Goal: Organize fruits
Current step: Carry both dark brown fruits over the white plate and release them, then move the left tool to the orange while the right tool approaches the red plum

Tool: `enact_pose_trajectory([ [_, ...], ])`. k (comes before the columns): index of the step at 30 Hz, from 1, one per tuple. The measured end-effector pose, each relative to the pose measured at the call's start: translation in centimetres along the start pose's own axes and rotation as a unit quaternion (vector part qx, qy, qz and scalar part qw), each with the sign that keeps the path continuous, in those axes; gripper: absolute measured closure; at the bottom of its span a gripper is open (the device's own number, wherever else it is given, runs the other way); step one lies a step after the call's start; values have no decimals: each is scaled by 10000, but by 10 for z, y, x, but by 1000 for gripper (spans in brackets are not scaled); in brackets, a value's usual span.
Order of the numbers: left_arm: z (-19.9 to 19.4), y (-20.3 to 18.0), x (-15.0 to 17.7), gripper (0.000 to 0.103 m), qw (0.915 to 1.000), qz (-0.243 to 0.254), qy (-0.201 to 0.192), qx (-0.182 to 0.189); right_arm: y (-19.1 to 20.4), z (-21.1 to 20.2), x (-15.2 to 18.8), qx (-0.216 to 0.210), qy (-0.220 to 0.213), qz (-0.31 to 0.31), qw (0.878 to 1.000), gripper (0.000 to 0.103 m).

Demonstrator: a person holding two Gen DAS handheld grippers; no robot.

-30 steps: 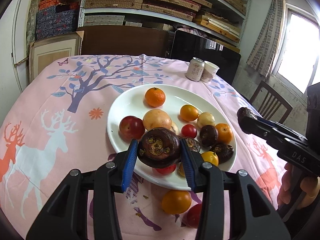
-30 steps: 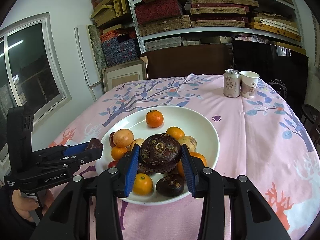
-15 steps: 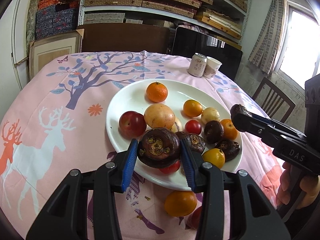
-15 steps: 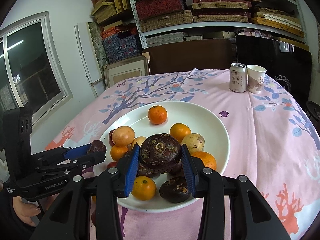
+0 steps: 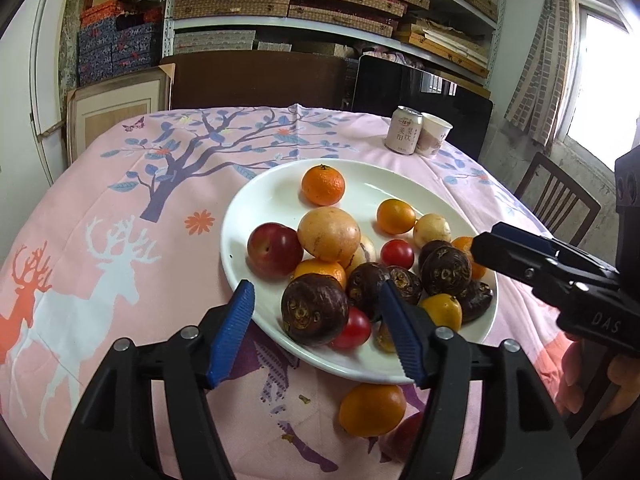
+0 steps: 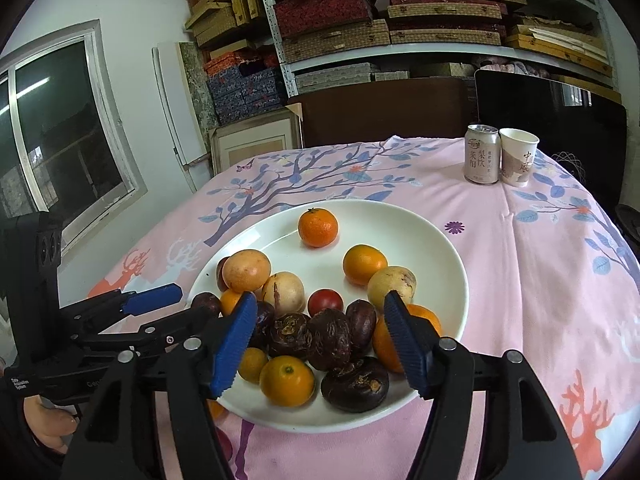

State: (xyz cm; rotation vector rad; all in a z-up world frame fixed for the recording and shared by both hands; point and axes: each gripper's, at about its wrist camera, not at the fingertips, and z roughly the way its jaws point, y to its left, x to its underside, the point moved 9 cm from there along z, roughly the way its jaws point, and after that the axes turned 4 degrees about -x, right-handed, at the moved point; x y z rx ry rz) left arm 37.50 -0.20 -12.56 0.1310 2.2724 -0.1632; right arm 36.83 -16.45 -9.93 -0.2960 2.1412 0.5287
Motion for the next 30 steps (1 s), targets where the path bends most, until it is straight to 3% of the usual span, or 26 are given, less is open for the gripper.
enact_pose_trajectory([
  [6,-29,4,0,7,9986,70,-455,-262,10,-13,22,-137,112,46,9998,36],
  [10,-52,16,6,7,9977,-163,-622,-205,24,-25,41,-268,288,-57,9992,36],
  [21,-61,36,29,7,9977,-466,-418,-248,83,-18,89,-799,1024,-591,9898,37],
  [30,-56,41,29,7,9975,-530,-358,-289,88,12,103,-505,1629,-569,9837,37],
])
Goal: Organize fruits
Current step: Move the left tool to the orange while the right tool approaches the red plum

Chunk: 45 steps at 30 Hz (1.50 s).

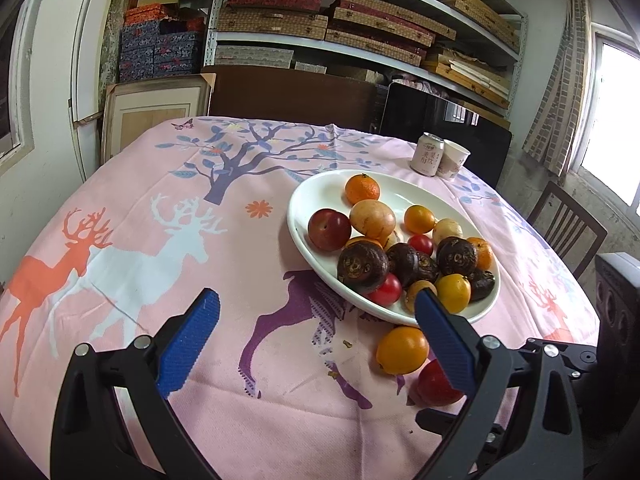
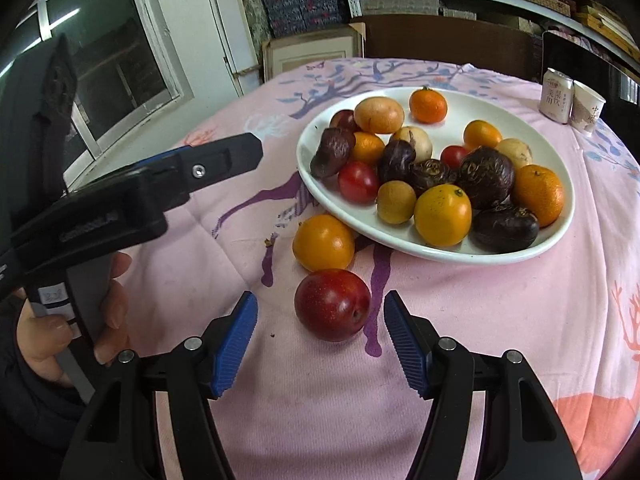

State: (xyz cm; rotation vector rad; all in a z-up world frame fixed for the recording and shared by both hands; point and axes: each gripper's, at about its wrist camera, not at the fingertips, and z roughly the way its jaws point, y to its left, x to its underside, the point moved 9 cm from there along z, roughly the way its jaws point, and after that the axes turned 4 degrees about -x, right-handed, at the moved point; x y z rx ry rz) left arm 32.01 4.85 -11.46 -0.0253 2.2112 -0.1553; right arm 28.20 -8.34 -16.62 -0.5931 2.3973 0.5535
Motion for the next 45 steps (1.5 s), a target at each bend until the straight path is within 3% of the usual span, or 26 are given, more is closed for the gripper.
enact_pose_trajectory([
  [1,0,0,0,7,10000,-4,10,-2,-2,3,1,-5,72,43,10000,43],
  [2,1,1,0,7,10000,-7,19,5,-3,6,3,-7,161,104,9998,62],
  [4,2,1,0,7,10000,-1,40,10,-10,3,4,63,132,222,9996,63],
  [6,3,0,1,7,10000,20,66,39,-22,-5,8,416,70,278,9987,63],
  [9,7,-11,6,7,9992,154,225,282,-46,-21,17,628,-36,544,9965,57],
  [10,11,-18,10,7,9983,264,341,401,-54,-27,20,725,-126,638,9952,43],
  [11,14,-26,15,7,9970,418,454,462,-62,-37,21,804,-282,710,9938,36],
  [16,24,-60,33,7,9887,1315,652,309,-86,-59,32,599,-643,1062,9905,34],
  [19,45,-66,49,7,9798,1631,1154,27,-101,-63,38,292,-743,1570,9844,34],
  [21,57,-60,56,25,9766,1562,1476,-89,-103,-63,37,273,-766,1622,9834,34],
  [22,57,-57,54,26,9790,1419,1460,-62,-101,-62,36,281,-753,1579,9842,34],
  [24,57,-50,51,53,9814,1298,1407,-145,-99,-60,35,272,-735,1518,9853,34],
  [26,55,-45,48,66,9838,1181,1342,-162,-99,-60,35,253,-730,1526,9853,34],
  [31,54,-48,48,61,9829,1284,1318,-110,-96,-60,38,309,-665,1415,9872,34],
  [33,52,-50,47,22,9825,1361,1259,-188,-92,-57,38,435,-553,1289,9892,34],
  [35,48,-48,40,12,9859,1265,1075,-203,-86,-53,38,530,-441,1092,9916,34],
  [41,60,-42,39,13,9870,923,1310,-99,-71,-35,30,666,-167,813,9943,34],
  [43,64,-40,41,30,9864,857,1404,-70,-71,-31,27,746,-109,822,9938,33],
  [45,63,-39,41,40,9869,850,1370,-75,-71,-29,26,824,-78,820,9932,36],
])
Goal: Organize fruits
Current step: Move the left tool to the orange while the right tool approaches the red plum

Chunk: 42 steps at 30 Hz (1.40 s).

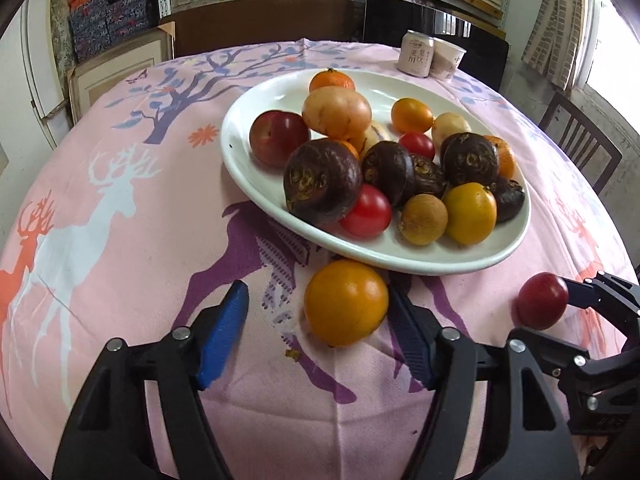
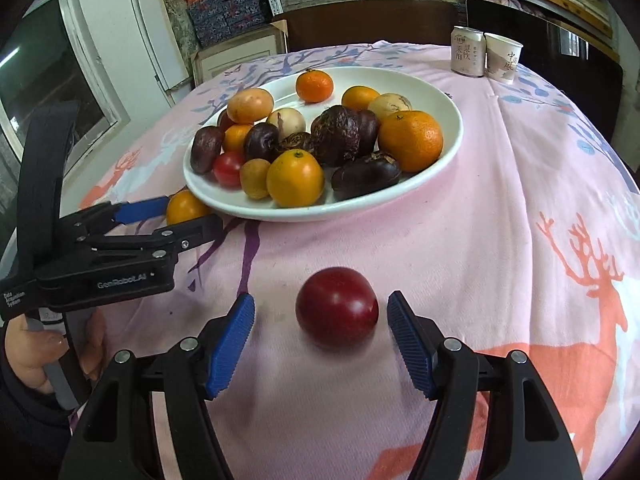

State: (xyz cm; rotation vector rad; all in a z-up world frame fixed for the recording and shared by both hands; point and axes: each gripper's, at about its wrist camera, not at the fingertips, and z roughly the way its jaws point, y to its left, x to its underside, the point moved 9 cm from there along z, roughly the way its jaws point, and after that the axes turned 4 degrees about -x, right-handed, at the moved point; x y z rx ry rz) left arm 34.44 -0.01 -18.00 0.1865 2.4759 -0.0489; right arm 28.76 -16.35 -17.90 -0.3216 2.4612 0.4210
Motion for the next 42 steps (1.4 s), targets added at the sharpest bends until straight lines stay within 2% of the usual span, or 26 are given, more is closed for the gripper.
enact_pose_trajectory([
  [2,-1,-3,0,47,10000,66,-25,-1,-4,-2,0,31,-39,82,10000,52],
  [4,-2,-5,0,49,9999,123,-61,-11,-10,-4,0,13,-67,168,9998,62],
  [6,-5,-6,-1,49,9997,165,-142,-85,-14,-6,1,-64,-87,199,9997,64],
  [12,-13,-9,-3,49,9983,343,-323,-338,-26,-16,5,136,-144,145,9997,65],
  [24,-7,-8,0,48,9983,381,-163,-401,-61,-31,10,738,-118,-217,9970,64],
  [25,-6,-8,1,47,9983,379,-143,-411,-62,-32,10,768,-131,-240,9967,64],
  [28,-2,-7,2,45,9984,355,-50,-438,-65,-35,9,878,-214,-245,9956,42],
  [33,0,-5,2,38,9977,359,-23,-567,-66,-36,9,942,-242,-235,9950,42],
  [42,1,-4,0,32,9972,341,-11,-667,-68,-38,9,974,-295,-180,9946,42],
])
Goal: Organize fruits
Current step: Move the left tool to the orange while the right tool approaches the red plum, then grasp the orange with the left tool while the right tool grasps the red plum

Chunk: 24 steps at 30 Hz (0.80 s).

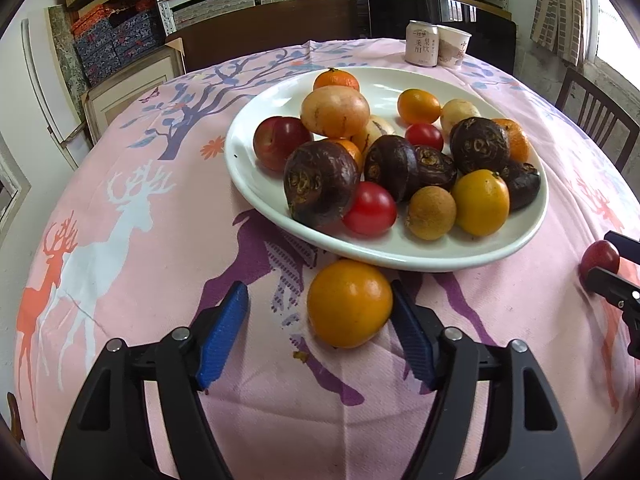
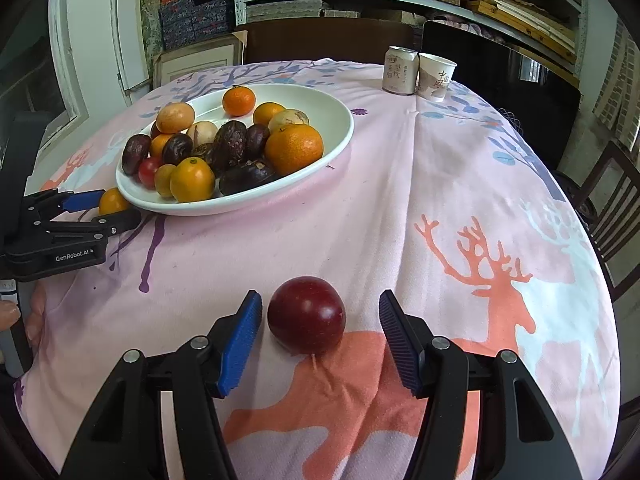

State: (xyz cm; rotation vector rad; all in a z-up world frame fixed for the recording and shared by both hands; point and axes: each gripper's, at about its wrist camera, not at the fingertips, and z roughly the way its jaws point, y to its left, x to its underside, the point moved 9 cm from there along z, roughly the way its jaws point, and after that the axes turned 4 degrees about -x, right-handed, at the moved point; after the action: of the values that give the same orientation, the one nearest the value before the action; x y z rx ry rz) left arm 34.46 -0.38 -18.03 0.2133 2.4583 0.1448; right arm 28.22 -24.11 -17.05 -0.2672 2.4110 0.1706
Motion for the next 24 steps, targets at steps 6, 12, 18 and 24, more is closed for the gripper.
enact_pose_trajectory([
  [6,4,-1,-4,24,10000,-11,18,-42,-1,0,0,-19,-9,61,10000,42],
  [12,4,-3,-5,24,10000,13,1,-59,-2,2,2,-78,70,133,9999,42],
  [18,3,-4,-5,24,10000,28,-28,-54,-1,2,3,-77,71,118,9999,42],
  [24,1,-5,-5,31,10000,53,-52,-15,-1,2,3,-77,71,118,9999,42],
])
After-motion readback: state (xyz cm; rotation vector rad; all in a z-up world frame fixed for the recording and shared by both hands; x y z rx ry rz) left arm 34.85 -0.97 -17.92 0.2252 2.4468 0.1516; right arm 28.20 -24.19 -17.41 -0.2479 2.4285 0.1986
